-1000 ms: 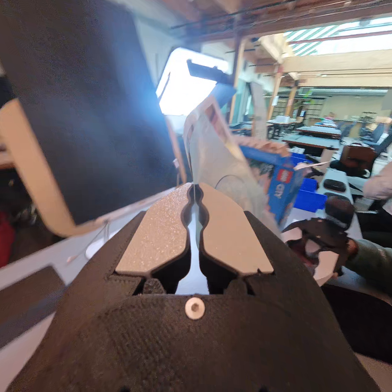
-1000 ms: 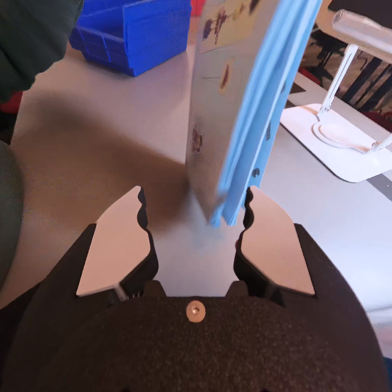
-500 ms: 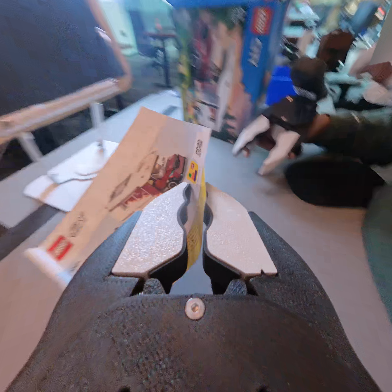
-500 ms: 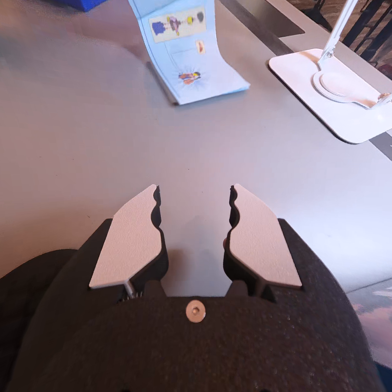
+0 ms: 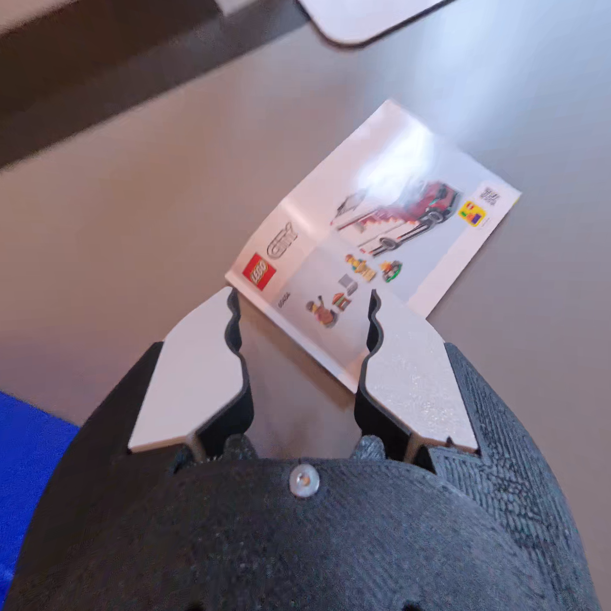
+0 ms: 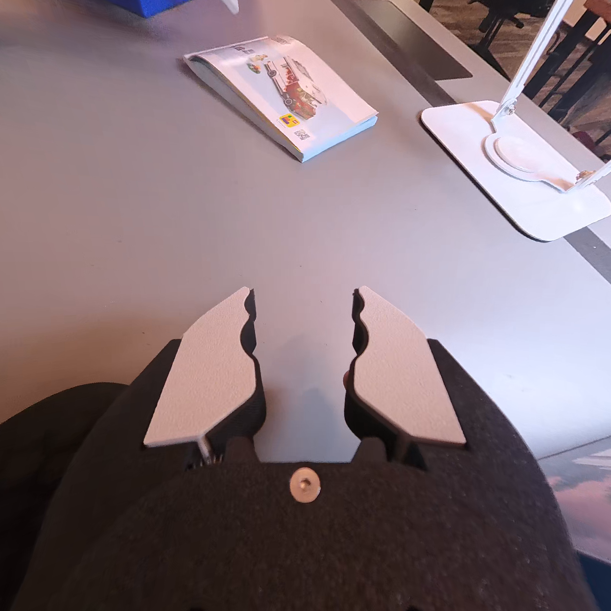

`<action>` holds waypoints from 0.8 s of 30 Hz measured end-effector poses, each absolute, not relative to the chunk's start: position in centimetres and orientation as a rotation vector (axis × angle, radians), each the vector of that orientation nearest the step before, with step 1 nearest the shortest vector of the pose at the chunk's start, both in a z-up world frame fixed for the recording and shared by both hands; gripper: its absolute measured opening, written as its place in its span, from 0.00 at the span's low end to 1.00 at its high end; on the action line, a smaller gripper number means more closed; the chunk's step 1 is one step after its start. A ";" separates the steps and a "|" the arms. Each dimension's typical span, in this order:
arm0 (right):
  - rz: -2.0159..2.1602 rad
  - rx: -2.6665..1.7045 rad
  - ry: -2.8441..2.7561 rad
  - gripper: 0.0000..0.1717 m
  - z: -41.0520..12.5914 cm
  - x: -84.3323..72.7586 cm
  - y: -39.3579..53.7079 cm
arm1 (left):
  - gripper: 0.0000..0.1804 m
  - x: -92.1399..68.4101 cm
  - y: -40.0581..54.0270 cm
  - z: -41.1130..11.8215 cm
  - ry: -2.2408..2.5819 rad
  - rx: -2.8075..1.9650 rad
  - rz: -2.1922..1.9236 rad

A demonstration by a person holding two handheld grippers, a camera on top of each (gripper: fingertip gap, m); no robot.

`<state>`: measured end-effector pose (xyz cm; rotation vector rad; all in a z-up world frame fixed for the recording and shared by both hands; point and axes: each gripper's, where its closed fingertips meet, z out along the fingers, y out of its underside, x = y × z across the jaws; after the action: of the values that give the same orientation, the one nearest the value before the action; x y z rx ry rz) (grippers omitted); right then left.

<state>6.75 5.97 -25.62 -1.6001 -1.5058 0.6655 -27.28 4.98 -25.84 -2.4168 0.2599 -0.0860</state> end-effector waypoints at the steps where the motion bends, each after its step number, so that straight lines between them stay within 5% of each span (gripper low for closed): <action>1: 0.666 -1.598 -1.512 0.33 -25.7 6.7 5.8 | 0.45 -27.7 4.6 -27.1 0.207 -2.465 -0.123; 4: 0.647 -1.585 -1.538 0.32 -25.9 6.7 5.5 | 0.49 -27.5 4.5 -30.3 0.136 -2.547 -0.223; 11: 0.625 -1.563 -1.557 0.30 -26.0 6.7 5.0 | 0.43 -24.9 6.4 -30.7 0.278 -2.494 -0.217; 17: 0.649 -1.594 -1.523 0.30 -26.1 6.5 5.2 | 0.16 -15.3 4.3 -30.3 0.654 -2.384 -0.559; 22: 0.657 -1.779 -1.522 0.38 -28.4 7.2 5.7 | 0.17 -10.7 2.8 -30.3 0.843 -2.350 -0.612; 24: 0.586 -1.815 -1.533 0.34 -29.2 7.4 6.0 | 0.25 -10.8 3.2 -30.2 0.825 -2.336 -0.597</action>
<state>7.41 6.02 -29.21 -1.8148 -1.5332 0.5861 -10.80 3.22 -30.21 -2.3357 0.8247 -0.5966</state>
